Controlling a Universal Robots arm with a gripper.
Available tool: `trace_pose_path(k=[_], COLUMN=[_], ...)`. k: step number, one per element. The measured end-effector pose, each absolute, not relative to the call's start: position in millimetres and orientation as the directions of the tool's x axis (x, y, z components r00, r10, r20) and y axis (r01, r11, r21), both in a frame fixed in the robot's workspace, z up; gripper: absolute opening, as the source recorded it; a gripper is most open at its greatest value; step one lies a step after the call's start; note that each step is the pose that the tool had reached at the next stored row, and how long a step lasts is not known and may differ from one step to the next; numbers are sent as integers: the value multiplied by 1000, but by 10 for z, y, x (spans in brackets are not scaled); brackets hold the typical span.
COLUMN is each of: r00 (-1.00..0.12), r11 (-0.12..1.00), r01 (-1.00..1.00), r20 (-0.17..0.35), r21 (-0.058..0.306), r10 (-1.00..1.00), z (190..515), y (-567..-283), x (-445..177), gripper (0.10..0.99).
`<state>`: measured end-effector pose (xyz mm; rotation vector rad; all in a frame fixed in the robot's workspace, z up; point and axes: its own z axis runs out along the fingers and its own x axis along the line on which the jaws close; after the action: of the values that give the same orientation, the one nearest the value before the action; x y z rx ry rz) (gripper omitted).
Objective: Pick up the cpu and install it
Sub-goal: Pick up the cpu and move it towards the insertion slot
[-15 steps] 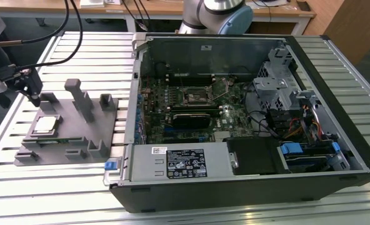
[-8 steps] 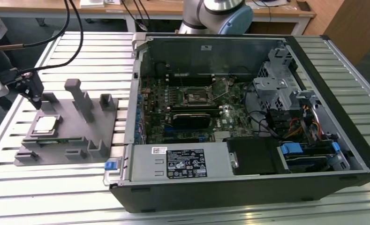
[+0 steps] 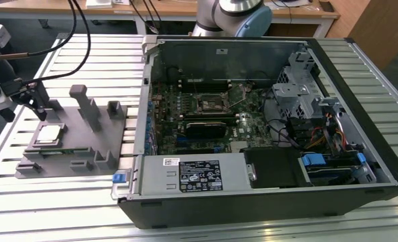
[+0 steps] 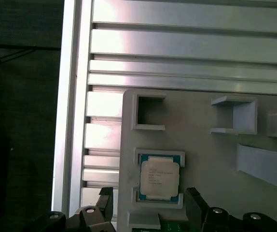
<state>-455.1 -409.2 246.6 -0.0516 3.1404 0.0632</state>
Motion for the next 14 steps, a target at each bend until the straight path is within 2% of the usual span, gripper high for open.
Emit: trace_pose_path(k=[14], r00=[-1000], r11=[999], r01=[-30], r20=[-1], r21=[40], r10=[-30], z=[2366], y=[-4092], x=[-4497], gripper=[706])
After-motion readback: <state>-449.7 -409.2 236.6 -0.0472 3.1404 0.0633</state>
